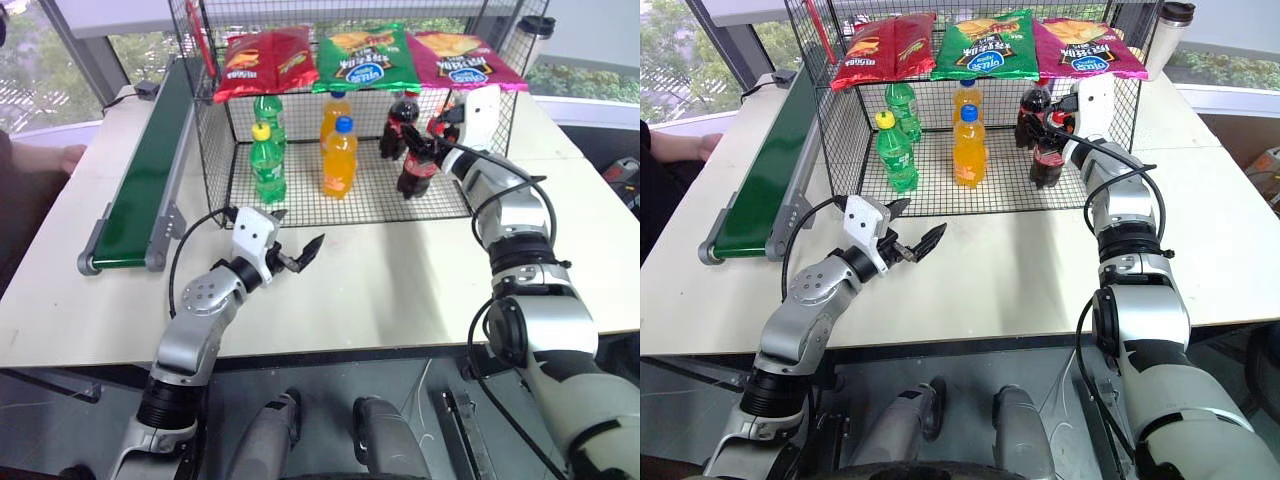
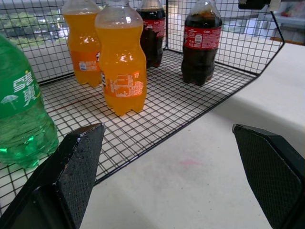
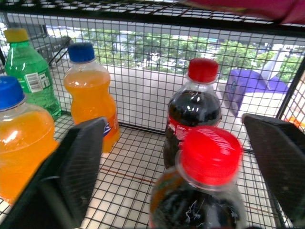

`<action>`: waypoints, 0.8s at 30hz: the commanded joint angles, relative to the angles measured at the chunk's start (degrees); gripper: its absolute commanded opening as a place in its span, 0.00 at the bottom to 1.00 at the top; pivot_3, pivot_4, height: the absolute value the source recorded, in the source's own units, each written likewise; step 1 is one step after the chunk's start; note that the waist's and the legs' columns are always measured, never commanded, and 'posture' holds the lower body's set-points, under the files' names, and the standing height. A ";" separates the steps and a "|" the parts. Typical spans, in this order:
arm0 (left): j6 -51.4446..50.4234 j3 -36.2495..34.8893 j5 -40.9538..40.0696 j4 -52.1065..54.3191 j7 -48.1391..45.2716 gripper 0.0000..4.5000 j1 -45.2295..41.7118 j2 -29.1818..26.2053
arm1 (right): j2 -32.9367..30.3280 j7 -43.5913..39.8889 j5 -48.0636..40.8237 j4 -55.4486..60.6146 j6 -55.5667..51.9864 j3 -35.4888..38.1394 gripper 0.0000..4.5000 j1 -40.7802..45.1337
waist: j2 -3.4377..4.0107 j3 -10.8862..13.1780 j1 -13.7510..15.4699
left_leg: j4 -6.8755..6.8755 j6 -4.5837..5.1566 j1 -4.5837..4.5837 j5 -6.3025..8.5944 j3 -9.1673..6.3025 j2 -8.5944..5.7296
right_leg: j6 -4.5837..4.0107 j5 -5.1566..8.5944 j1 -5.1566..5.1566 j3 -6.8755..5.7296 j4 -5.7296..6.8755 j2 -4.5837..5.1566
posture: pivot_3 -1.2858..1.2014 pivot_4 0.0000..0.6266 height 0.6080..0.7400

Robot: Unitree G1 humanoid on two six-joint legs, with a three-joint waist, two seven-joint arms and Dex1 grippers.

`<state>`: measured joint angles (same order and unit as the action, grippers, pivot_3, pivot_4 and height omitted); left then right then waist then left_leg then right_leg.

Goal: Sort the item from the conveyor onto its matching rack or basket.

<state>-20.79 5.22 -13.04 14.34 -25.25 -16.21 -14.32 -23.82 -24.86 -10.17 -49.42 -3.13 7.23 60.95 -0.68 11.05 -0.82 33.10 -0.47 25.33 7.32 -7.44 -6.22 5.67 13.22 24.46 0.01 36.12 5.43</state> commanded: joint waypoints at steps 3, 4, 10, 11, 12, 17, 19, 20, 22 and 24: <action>1.58 -1.11 -0.07 0.74 -0.01 1.00 -0.32 -0.25 | -2.00 -1.10 0.25 5.58 -1.31 0.61 1.00 -0.01 | 0.00 0.00 -0.02 | 0.00 0.00 0.00 0.00 0.00 0.00 | 0.00 0.00 0.00 0.00 0.00 0.00 | 0.52 0.24 0.98; 1.63 -1.15 -0.05 0.70 0.01 1.00 -0.25 -0.27 | -2.32 -1.29 0.35 6.64 -1.75 0.57 1.00 -0.48 | 0.00 0.00 0.02 | 0.00 0.00 0.00 0.00 0.00 0.00 | 0.00 0.00 0.00 0.00 0.00 0.00 | 0.52 0.24 0.98; 2.02 -1.13 -0.09 0.09 -0.08 1.00 -0.16 -0.20 | -5.63 -0.64 0.57 12.77 -6.18 1.46 1.00 -3.83 | 0.00 0.00 0.09 | 0.00 0.00 0.00 0.00 0.00 0.00 | -0.01 0.01 0.00 0.01 0.00 0.01 | 0.52 0.24 0.98; 2.07 -1.11 -0.11 -0.04 -0.17 1.00 -0.19 -0.23 | -6.34 -0.81 0.59 14.26 -6.98 1.48 1.00 -4.67 | 0.00 0.00 0.08 | 0.00 0.00 0.00 0.00 0.00 0.00 | -0.02 0.01 0.00 0.00 0.00 0.01 | 0.52 0.24 0.98; 2.11 -1.11 -0.11 -0.13 -0.24 1.00 -0.21 -0.25 | -6.79 -0.92 0.63 15.39 -7.61 1.50 1.00 -5.28 | 0.00 0.00 0.09 | 0.00 0.00 0.00 0.00 0.00 0.00 | -0.02 0.01 0.00 0.01 0.00 0.01 | 0.52 0.24 0.98; 2.06 -1.54 -0.34 -1.16 -0.88 1.00 -0.37 -0.69 | -9.84 -10.35 -4.40 31.64 -18.04 -0.05 1.00 -15.46 | -0.01 -0.01 0.15 | 0.00 0.00 0.01 0.00 0.00 0.00 | -0.01 0.01 0.00 0.00 -0.01 0.03 | 0.52 0.24 0.98; 1.98 -1.79 -0.20 -1.68 -0.90 1.00 -0.35 -1.00 | -10.49 -12.85 -4.04 37.37 -19.30 -2.12 1.00 -21.10 | -0.01 -0.02 0.15 | 0.01 0.00 0.00 0.00 -0.02 0.01 | -0.01 0.01 -0.02 0.00 -0.01 0.04 | 0.52 0.24 0.98; 1.77 -2.06 -0.26 -1.71 -0.90 1.00 -0.19 -1.25 | -10.81 -13.41 -3.34 38.92 -19.52 -2.91 1.00 -23.36 | -0.01 -0.02 0.10 | 0.01 0.00 0.00 0.00 -0.02 0.01 | 0.00 0.01 -0.03 0.00 -0.01 0.04 | 0.52 0.24 0.98; 1.27 -2.80 -0.85 -0.98 -1.16 1.00 0.64 -1.89 | -10.12 -12.99 -4.53 41.25 -22.38 -2.16 1.00 -26.01 | 0.00 -0.02 0.05 | 0.05 0.00 -0.01 0.01 -0.01 0.01 | -0.03 0.02 -0.04 0.00 0.00 0.04 | 0.52 0.24 0.98; 0.18 -3.51 -1.88 0.55 -1.62 1.00 1.98 -2.60 | -9.18 -12.40 -5.69 43.34 -23.89 -1.47 1.00 -28.42 | 0.02 -0.03 -0.02 | 0.09 0.00 0.00 0.00 -0.01 0.01 | -0.17 0.09 -0.03 0.01 0.04 0.05 | 0.52 0.24 0.98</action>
<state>-20.03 3.15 -13.39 12.00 -26.23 -15.07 -16.24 -33.16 -37.59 -14.09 -10.59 -26.33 3.73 32.17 -0.67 11.02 -0.85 33.19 -0.47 25.33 7.32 -7.45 -6.20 5.50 13.32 24.43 0.02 36.16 5.48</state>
